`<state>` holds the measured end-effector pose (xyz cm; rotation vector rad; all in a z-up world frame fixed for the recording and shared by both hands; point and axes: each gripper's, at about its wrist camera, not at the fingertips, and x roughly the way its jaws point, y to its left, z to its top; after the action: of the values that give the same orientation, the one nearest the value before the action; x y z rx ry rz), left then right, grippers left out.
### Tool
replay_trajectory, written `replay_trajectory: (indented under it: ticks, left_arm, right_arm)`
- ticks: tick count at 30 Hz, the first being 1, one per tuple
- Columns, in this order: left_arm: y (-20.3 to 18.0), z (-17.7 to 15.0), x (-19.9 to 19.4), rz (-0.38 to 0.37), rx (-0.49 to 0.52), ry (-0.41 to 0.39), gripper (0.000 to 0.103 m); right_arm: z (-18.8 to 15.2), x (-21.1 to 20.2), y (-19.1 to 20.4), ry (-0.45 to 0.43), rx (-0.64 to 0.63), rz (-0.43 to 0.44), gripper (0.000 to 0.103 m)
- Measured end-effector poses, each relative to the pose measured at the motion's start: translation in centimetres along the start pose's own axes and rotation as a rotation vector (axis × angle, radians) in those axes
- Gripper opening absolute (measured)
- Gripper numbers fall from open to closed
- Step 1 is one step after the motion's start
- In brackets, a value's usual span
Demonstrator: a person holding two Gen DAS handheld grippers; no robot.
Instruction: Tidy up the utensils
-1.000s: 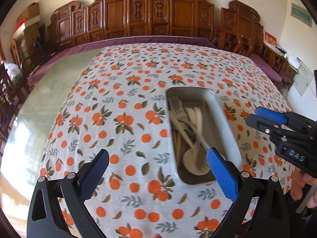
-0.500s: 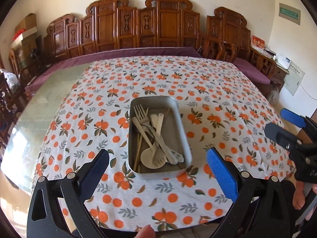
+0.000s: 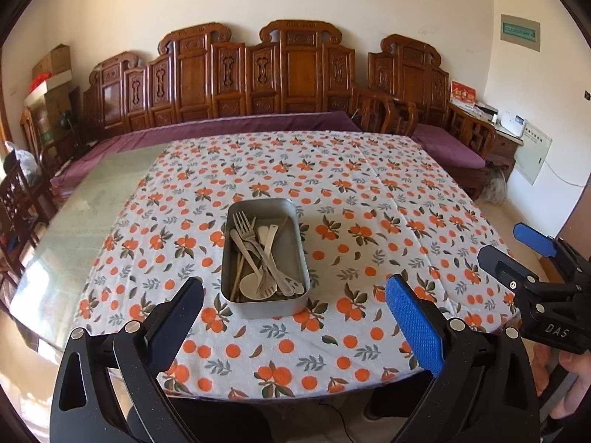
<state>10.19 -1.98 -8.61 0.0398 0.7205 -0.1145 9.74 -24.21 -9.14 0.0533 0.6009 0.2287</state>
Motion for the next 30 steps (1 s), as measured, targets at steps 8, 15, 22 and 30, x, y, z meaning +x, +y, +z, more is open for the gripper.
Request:
replay_trajectory:
  ticks: [8, 15, 22, 30]
  left_arm:
    - [-0.9, 1.0, -4.1, 0.01, 0.008, -0.084, 0.095]
    - [-1.3, 2.4, -8.1, 0.02, 0.007, -0.185, 0.095]
    - [-1.6, 3.1, -11.3, 0.033, 0.013, -0.267, 0.095]
    - [-1.7, 3.1, -12.5, 0.036, 0.005, -0.301, 0.095]
  right_arm:
    - [1.6, -4.3, 0.6, -0.094, -0.01, -0.007, 0.1]
    - [3.5, -8.3, 1.7, -0.197, -0.023, -0.015, 0.1]
    - [4.4, -11.5, 2.1, -0.278, -0.029, -0.018, 0.1]
    - [4.7, -13.2, 2.2, -0.321, -0.034, -0.03, 0.1]
